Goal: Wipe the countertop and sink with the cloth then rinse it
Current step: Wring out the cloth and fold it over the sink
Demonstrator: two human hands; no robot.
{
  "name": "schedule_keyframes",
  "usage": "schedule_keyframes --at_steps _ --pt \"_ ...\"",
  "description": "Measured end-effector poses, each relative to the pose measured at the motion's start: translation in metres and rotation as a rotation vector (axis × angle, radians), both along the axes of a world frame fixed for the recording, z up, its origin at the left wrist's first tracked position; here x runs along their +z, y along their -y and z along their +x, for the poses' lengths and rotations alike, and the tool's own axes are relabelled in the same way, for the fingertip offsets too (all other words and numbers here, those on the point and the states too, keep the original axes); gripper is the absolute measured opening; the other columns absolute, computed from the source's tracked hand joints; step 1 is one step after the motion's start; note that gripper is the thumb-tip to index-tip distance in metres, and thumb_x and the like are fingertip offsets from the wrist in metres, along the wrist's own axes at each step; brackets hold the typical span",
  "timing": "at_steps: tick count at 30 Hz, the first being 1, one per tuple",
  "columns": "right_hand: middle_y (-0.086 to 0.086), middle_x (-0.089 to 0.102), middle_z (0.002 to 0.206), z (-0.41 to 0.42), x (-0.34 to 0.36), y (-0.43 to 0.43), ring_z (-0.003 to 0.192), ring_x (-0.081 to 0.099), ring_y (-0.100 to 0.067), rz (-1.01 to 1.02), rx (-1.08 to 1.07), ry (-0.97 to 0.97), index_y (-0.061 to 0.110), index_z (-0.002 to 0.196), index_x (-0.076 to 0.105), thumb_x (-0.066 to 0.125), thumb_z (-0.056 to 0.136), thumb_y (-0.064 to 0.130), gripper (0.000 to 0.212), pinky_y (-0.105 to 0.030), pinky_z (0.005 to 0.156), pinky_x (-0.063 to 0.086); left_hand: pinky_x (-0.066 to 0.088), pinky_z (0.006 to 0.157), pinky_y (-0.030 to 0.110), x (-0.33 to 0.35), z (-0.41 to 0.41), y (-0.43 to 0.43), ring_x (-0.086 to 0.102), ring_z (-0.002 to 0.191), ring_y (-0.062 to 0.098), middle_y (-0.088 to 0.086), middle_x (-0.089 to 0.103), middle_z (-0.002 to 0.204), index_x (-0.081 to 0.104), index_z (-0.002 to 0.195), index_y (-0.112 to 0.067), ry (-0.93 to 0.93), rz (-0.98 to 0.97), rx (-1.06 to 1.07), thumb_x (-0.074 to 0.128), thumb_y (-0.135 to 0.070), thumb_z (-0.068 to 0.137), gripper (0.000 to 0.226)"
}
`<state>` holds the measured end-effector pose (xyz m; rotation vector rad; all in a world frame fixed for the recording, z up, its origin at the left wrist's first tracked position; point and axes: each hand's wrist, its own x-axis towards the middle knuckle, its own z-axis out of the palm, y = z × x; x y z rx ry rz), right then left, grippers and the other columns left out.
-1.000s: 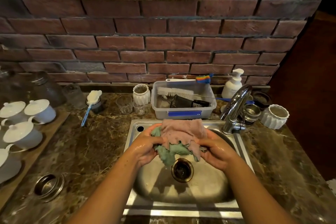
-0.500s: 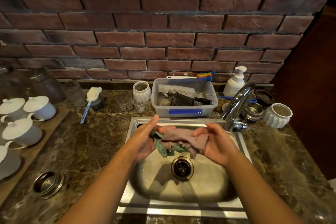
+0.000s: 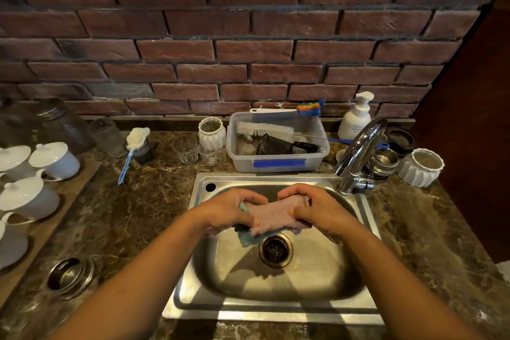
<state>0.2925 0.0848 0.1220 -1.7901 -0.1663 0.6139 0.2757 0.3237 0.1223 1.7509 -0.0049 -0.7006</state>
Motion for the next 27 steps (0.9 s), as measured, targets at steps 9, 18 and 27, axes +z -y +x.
schedule_keyframes --at_steps 9,18,27 --pt "-0.001 0.067 0.117 0.008 -0.009 0.013 0.110 0.066 -0.020 0.040 0.094 -0.025 0.028 0.121 0.067 0.075 0.077 0.023 0.044 -0.039 0.094 0.058 0.060 0.062 0.029 0.012 0.020 -0.003 0.068 0.077 0.024 0.017 0.068 0.095 0.068 0.107 -0.004 0.079 -0.103 0.038 0.071 0.008 0.085 0.025" --pt "-0.002 0.068 0.098 0.020 0.005 -0.001 0.091 0.065 -0.014 0.092 0.405 -0.200 0.017 0.103 0.069 0.078 0.067 0.052 0.052 -0.025 0.081 0.052 0.055 0.079 0.025 0.056 0.051 0.016 0.062 0.097 0.021 0.010 0.066 0.107 0.070 0.114 -0.008 0.166 -0.052 -0.351 0.069 0.004 0.088 0.029" --pt "-0.025 0.069 0.109 0.011 -0.011 -0.017 0.090 0.069 -0.033 0.468 0.273 -0.520 0.000 0.127 0.052 0.061 0.094 0.015 0.037 -0.040 0.083 0.059 0.059 0.080 0.029 0.042 0.060 0.005 0.065 0.097 0.020 0.011 0.064 0.109 0.069 0.117 -0.012 0.045 -0.074 0.133 0.068 0.007 0.088 0.034"
